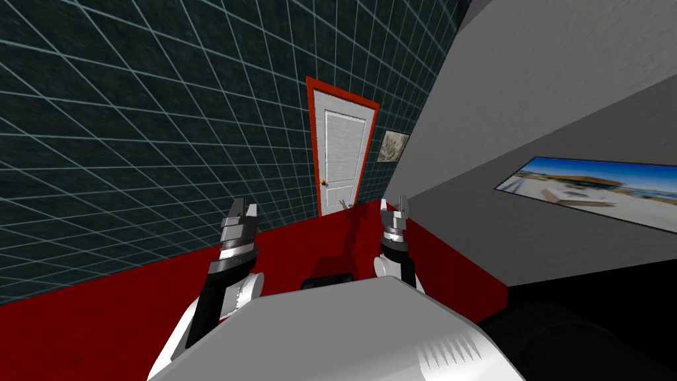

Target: Pull the door open

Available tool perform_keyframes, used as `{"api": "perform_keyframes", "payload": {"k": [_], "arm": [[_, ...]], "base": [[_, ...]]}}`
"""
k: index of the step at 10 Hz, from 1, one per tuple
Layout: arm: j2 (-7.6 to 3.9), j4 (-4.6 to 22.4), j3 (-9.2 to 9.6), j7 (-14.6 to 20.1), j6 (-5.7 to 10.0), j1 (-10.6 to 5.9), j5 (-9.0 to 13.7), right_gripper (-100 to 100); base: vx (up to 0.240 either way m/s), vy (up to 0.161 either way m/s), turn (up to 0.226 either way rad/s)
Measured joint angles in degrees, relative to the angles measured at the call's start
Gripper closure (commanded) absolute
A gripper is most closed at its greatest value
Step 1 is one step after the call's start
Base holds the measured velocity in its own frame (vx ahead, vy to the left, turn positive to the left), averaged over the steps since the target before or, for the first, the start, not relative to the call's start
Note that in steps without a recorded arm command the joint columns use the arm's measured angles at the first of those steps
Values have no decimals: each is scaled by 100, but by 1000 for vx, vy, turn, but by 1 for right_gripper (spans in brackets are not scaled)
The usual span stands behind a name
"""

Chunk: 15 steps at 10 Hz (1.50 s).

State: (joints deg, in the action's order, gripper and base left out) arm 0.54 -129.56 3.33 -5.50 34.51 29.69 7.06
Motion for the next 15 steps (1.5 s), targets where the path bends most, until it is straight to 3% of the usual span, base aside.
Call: {"api": "perform_keyframes", "payload": {"k": [3, 8, 15], "arm": [[-114, 280, -144, -187, 117, -30, -193, -100], [-344, 927, -557, -614, 359, -120, -616, -100], [-483, 1673, -972, -1164, 681, -160, -1165, -100]], "base": [[168, 58, 59], [196, 32, 78], [122, 38, 63]]}}
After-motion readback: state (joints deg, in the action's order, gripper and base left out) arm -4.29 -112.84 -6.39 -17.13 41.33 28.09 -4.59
